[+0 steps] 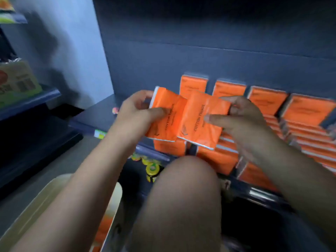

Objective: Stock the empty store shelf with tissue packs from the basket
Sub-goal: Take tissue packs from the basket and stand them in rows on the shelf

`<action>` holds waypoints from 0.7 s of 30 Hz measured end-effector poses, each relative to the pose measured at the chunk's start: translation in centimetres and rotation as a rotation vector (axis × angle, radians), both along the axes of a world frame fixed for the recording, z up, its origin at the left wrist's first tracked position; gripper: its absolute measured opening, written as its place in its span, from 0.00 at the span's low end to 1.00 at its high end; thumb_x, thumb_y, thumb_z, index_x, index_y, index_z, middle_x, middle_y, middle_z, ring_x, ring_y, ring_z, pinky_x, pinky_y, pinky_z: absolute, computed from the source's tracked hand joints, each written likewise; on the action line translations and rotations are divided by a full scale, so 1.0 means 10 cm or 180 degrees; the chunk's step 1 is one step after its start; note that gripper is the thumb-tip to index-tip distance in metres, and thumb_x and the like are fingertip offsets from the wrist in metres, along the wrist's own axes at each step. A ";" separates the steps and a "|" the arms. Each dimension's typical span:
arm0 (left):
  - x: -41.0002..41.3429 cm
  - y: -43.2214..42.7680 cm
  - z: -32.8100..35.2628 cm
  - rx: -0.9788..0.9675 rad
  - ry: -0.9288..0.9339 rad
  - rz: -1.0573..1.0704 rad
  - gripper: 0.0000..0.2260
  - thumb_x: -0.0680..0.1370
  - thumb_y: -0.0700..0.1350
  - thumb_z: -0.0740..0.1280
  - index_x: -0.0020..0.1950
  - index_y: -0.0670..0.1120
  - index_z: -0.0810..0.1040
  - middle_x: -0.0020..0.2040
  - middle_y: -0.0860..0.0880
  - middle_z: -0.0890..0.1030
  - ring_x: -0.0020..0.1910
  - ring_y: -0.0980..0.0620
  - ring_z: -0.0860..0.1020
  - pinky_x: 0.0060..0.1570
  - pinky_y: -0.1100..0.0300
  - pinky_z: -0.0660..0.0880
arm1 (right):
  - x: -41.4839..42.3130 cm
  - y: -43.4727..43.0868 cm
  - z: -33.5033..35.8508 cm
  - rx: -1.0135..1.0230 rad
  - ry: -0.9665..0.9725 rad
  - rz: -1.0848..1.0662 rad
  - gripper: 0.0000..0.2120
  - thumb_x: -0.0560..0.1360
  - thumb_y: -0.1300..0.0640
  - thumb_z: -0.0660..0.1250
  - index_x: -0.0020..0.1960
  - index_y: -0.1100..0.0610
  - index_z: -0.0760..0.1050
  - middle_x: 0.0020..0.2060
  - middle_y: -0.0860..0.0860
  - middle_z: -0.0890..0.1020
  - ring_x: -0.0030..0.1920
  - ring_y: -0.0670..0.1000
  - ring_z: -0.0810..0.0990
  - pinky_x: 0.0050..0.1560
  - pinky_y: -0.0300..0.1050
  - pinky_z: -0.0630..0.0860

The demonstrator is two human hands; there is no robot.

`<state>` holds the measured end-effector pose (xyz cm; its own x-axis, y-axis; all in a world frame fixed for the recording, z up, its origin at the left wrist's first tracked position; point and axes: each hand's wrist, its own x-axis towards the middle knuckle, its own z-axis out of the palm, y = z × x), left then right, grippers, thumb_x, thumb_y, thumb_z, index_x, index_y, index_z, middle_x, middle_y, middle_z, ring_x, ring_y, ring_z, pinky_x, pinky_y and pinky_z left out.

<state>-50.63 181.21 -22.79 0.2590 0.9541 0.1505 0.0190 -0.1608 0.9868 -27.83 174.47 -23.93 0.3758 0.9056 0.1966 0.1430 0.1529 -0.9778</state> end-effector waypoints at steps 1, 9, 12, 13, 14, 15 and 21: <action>0.26 -0.01 0.07 -0.0007 -0.0035 -0.0178 0.12 0.75 0.35 0.75 0.55 0.46 0.81 0.44 0.44 0.87 0.38 0.51 0.85 0.32 0.63 0.77 | 0.25 -0.14 0.03 0.0075 0.0116 -0.0142 0.21 0.65 0.69 0.79 0.54 0.57 0.79 0.46 0.55 0.88 0.47 0.55 0.88 0.50 0.55 0.84; 2.28 -0.30 0.47 0.0030 -0.0085 -0.1373 0.20 0.64 0.39 0.79 0.53 0.45 0.79 0.44 0.39 0.87 0.39 0.43 0.83 0.42 0.51 0.79 | 1.74 -1.14 -0.01 0.0585 0.0355 -0.1418 0.18 0.66 0.68 0.80 0.53 0.60 0.79 0.44 0.53 0.89 0.43 0.50 0.87 0.44 0.44 0.81; 2.79 -0.35 0.40 -0.0237 -0.0167 -0.1666 0.17 0.69 0.35 0.78 0.57 0.42 0.81 0.45 0.38 0.87 0.39 0.44 0.84 0.42 0.54 0.80 | 2.19 -1.39 -0.05 0.0541 0.0335 -0.1661 0.22 0.63 0.66 0.83 0.53 0.61 0.78 0.45 0.56 0.88 0.46 0.56 0.88 0.48 0.51 0.83; 2.91 -0.35 0.36 -0.0301 -0.0213 -0.1728 0.15 0.71 0.35 0.76 0.57 0.42 0.81 0.44 0.39 0.87 0.39 0.45 0.84 0.42 0.55 0.81 | 2.31 -1.46 -0.05 0.0473 0.0324 -0.1687 0.23 0.63 0.64 0.83 0.55 0.63 0.79 0.46 0.58 0.88 0.48 0.58 0.88 0.51 0.55 0.83; 3.02 -0.34 0.31 -0.0311 -0.0257 -0.1768 0.14 0.73 0.35 0.76 0.57 0.42 0.82 0.45 0.40 0.87 0.38 0.46 0.84 0.43 0.56 0.81 | 2.42 -1.53 -0.07 0.0371 0.0301 -0.1745 0.24 0.64 0.64 0.83 0.56 0.65 0.79 0.46 0.58 0.88 0.47 0.59 0.88 0.50 0.54 0.84; 3.10 -0.34 0.26 -0.0271 -0.0294 -0.1789 0.13 0.74 0.36 0.75 0.58 0.43 0.82 0.46 0.41 0.87 0.38 0.47 0.84 0.42 0.56 0.80 | 2.52 -1.58 -0.09 0.0286 0.0254 -0.1841 0.24 0.65 0.64 0.83 0.57 0.66 0.78 0.45 0.58 0.88 0.46 0.58 0.88 0.47 0.51 0.84; 3.36 -0.31 -0.03 0.0065 0.0030 -0.1792 0.08 0.80 0.42 0.71 0.56 0.56 0.81 0.45 0.52 0.86 0.41 0.53 0.85 0.46 0.49 0.81 | 3.10 -1.65 -0.23 -0.0019 -0.0232 -0.2329 0.20 0.67 0.61 0.83 0.54 0.55 0.79 0.44 0.54 0.85 0.43 0.56 0.87 0.54 0.62 0.83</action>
<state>-17.06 178.10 -23.13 0.7287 0.6652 0.1627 -0.0665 -0.1678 0.9836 3.15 157.93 -26.18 0.8706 0.4293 0.2401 0.2712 -0.0118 -0.9624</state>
